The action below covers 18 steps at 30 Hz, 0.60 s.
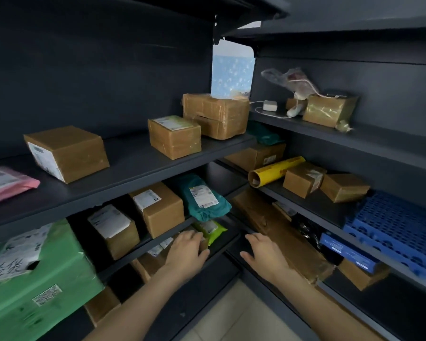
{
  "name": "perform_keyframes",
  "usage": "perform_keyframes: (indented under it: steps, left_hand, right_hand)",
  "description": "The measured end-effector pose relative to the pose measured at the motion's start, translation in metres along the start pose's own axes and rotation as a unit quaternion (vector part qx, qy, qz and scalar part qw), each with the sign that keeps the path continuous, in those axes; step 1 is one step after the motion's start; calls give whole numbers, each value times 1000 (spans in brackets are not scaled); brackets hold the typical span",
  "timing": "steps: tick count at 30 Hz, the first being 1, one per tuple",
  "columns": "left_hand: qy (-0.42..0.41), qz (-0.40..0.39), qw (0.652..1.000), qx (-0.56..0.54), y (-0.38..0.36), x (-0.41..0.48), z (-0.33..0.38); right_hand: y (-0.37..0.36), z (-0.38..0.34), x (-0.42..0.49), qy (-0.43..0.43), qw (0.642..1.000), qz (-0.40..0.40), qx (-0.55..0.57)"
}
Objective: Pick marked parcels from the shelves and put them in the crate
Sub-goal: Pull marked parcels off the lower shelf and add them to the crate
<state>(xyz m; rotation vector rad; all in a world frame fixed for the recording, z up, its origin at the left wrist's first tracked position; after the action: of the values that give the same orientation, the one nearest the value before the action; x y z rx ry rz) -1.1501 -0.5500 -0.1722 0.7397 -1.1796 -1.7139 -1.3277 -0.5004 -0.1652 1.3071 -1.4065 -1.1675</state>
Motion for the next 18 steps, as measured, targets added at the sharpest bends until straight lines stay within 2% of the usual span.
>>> perform_keyframes:
  steps: [8,13,18]
  left_hand:
    - [65,12,998,-19,5,69,-45]
    - [152,88,984,-6,25,78,-94]
    - [251,105,962,-9,23,69,-137]
  right_hand:
    - [-21,3,110,38,999,-20,-6]
    - [-39,-8,176,54,998,-31,5]
    - [-56,-3,230,45,998,-48,21]
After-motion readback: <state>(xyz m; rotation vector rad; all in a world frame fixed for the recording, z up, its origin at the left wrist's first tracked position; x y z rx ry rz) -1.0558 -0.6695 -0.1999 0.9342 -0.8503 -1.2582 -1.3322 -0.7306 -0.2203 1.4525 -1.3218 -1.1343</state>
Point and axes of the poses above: each hand's wrist, its own x-axis towards the middle knuckle, its own y-axis out of the back of the hand, z = x × y, the point moved 7 cm from there along x, towards the middle knuckle, and after that the axes turned 1 degree about z, right-handed, at the moved point
